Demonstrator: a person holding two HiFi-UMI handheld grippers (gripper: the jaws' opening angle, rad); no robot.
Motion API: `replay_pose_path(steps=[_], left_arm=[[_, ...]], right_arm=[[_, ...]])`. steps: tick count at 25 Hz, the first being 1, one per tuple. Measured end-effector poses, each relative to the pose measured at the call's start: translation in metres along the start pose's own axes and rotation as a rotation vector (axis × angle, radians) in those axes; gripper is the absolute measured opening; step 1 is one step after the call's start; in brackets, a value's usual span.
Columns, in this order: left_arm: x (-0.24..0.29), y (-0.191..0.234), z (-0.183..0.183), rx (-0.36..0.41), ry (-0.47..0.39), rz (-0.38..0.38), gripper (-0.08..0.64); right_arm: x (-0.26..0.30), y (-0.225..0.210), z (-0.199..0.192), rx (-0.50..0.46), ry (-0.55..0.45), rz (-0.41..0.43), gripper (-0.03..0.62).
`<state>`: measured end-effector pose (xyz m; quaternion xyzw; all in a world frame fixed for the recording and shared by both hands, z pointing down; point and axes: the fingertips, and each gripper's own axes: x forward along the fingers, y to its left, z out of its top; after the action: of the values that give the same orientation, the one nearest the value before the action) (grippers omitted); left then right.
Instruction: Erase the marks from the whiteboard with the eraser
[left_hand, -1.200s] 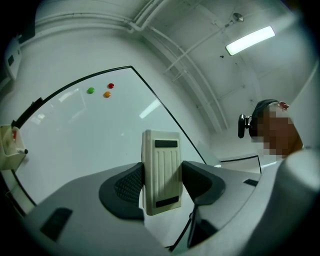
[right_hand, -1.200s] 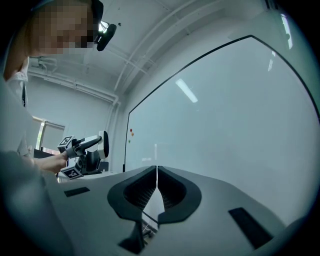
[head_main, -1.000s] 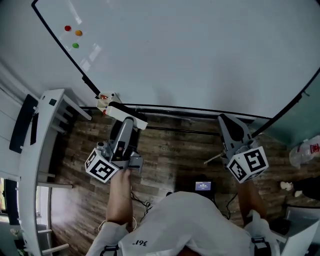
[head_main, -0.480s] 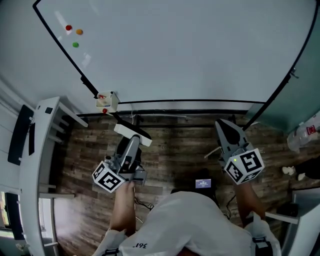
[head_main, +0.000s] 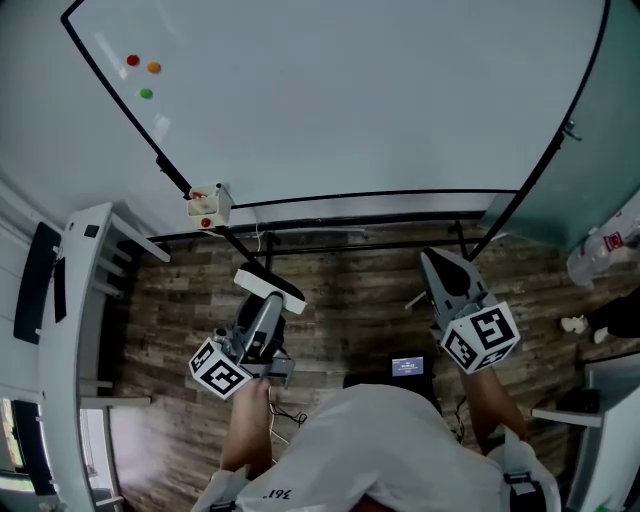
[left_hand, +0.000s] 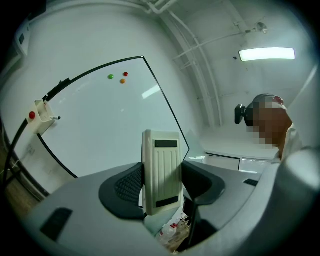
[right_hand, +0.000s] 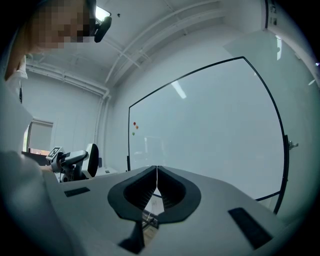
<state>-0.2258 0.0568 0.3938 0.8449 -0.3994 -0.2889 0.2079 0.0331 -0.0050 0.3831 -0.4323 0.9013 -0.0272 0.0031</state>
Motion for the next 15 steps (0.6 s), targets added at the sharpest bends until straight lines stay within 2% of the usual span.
replay_pose_path(steps=[7, 15], left_arm=[[-0.001, -0.004, 0.001, -0.001, -0.028, 0.005, 0.244], [0.018, -0.011, -0.014, -0.008, -0.01, -0.007, 0.244]], right_arm=[[0.002, -0.005, 0.003, -0.006, 0.019, 0.023, 0.025], [-0.005, -0.021, 0.003, -0.03, 0.025, 0.018, 0.025]])
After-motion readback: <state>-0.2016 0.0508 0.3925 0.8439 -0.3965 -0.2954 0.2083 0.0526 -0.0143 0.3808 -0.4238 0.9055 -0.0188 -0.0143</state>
